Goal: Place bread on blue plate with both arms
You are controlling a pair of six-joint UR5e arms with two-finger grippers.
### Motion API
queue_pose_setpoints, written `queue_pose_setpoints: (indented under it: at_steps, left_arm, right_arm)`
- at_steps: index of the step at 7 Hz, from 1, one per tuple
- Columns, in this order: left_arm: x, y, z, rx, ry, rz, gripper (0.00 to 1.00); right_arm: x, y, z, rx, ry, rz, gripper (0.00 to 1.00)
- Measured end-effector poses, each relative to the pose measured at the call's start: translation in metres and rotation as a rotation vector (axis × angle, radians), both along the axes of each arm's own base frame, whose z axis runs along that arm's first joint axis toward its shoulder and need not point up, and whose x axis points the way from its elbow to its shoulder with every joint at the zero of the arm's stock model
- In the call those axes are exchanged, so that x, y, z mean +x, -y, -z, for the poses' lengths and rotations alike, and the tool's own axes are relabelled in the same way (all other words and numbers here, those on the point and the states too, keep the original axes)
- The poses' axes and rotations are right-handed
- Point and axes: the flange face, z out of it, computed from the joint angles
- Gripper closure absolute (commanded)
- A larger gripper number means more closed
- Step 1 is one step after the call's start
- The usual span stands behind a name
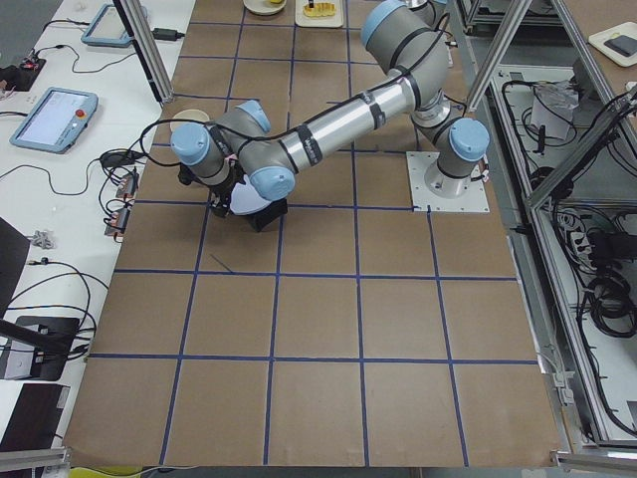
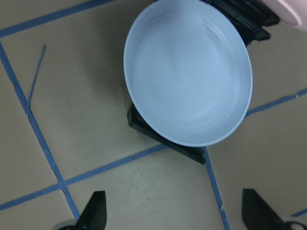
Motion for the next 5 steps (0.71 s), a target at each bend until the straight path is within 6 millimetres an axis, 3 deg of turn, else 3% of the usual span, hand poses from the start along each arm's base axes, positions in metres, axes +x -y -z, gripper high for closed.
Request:
queue_pose_setpoints:
  at_steps: [2,3,4,5]
  left_arm:
    - [-0.001,0.032,0.037,0.010,-0.012,0.013,0.00]
    - [-0.003,0.038,0.053,0.022,-0.027,0.013,0.00]
    - [-0.003,0.039,0.063,0.033,-0.040,0.011,0.07]
    - [-0.003,0.038,0.068,0.040,-0.046,0.008,0.60]
  right_arm:
    - [0.001,-0.003,0.013,0.019,0.012,-0.007,0.06]
    - [0.003,-0.006,0.017,0.033,0.017,-0.016,0.15]
    - [0.004,-0.009,0.021,0.048,0.022,-0.030,0.88]
    - [0.005,-0.012,0.023,0.062,0.017,-0.046,0.98]
